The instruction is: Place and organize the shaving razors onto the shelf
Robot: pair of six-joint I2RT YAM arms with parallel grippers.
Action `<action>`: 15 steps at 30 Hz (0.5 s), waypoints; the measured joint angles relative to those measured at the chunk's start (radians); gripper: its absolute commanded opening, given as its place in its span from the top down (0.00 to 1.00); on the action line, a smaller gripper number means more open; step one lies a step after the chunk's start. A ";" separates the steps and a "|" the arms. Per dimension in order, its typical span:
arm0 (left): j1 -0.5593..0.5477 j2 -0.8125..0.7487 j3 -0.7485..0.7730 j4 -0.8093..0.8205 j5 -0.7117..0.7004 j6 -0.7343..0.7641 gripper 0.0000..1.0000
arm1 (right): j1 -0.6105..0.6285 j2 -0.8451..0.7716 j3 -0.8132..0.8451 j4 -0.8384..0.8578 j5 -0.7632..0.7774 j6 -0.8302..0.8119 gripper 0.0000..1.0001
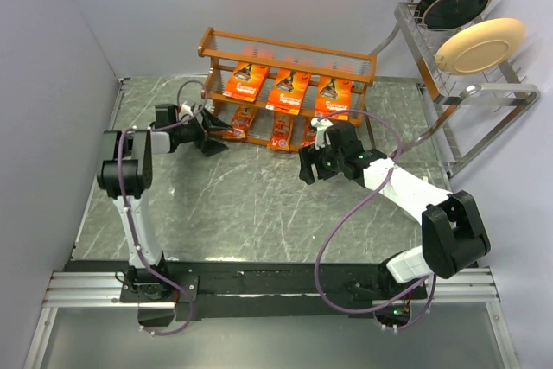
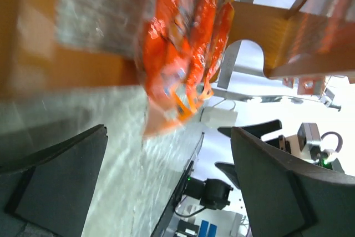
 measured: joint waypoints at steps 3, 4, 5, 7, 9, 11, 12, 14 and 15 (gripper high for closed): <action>0.019 -0.097 -0.066 -0.050 -0.018 0.038 0.00 | 0.000 0.000 0.000 0.000 0.000 0.000 0.18; 0.027 -0.132 -0.092 -0.069 -0.023 0.050 0.01 | 0.000 0.000 0.000 0.000 0.000 0.000 0.15; 0.037 -0.172 -0.124 -0.086 -0.031 0.070 0.01 | 0.000 0.000 0.000 0.001 0.000 0.000 0.14; 0.056 -0.263 -0.192 -0.131 -0.040 0.112 0.00 | 0.000 -0.001 0.000 0.002 0.001 0.003 0.07; 0.076 -0.359 -0.260 -0.177 -0.058 0.163 0.01 | 0.000 -0.005 0.000 0.003 0.005 0.008 0.03; 0.091 -0.460 -0.326 -0.221 -0.087 0.216 0.01 | 0.000 -0.016 -0.006 0.005 0.022 0.016 0.00; 0.097 -0.509 -0.355 -0.248 -0.108 0.248 0.00 | 0.000 -0.027 -0.012 0.005 0.039 0.022 0.00; 0.101 -0.595 -0.392 -0.310 -0.163 0.312 0.01 | 0.000 -0.051 -0.019 -0.008 0.095 0.041 0.00; 0.102 -0.639 -0.403 -0.344 -0.195 0.345 0.01 | 0.000 -0.061 -0.019 -0.011 0.130 0.052 0.00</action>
